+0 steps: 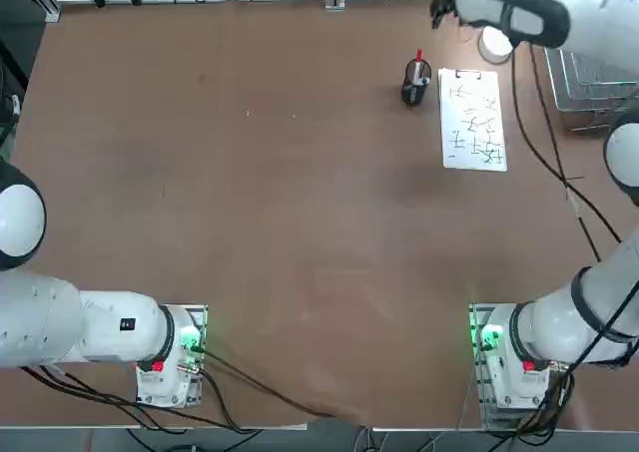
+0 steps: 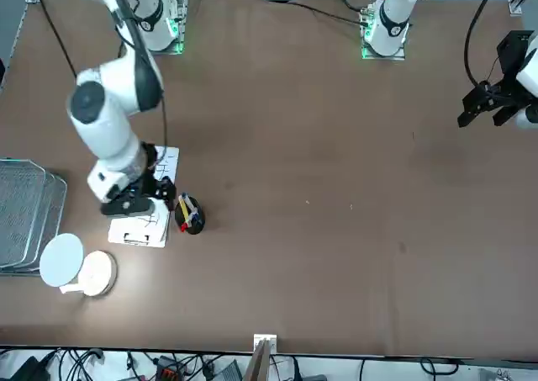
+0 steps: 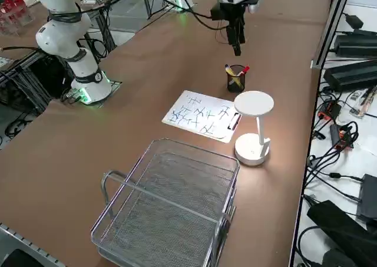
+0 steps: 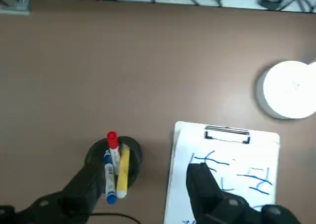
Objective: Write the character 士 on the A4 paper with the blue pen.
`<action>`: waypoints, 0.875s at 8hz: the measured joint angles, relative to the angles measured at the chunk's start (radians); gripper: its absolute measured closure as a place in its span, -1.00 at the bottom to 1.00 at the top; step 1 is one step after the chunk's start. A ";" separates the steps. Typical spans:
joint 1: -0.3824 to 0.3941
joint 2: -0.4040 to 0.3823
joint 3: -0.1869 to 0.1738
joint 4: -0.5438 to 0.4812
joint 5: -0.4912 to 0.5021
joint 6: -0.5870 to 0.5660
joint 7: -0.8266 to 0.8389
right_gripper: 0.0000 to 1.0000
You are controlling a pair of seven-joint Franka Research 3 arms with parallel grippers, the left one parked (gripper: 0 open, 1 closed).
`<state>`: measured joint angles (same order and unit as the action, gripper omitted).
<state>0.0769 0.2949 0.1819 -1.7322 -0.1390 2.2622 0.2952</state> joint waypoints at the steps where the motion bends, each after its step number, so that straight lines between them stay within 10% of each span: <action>1: -0.008 -0.035 -0.029 0.001 0.025 -0.026 -0.001 -1.00; 7: -0.035 -0.201 -0.194 0.008 0.096 -0.223 -0.015 -1.00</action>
<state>0.0423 0.0939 -0.0124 -1.7239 -0.0432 2.0397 0.2807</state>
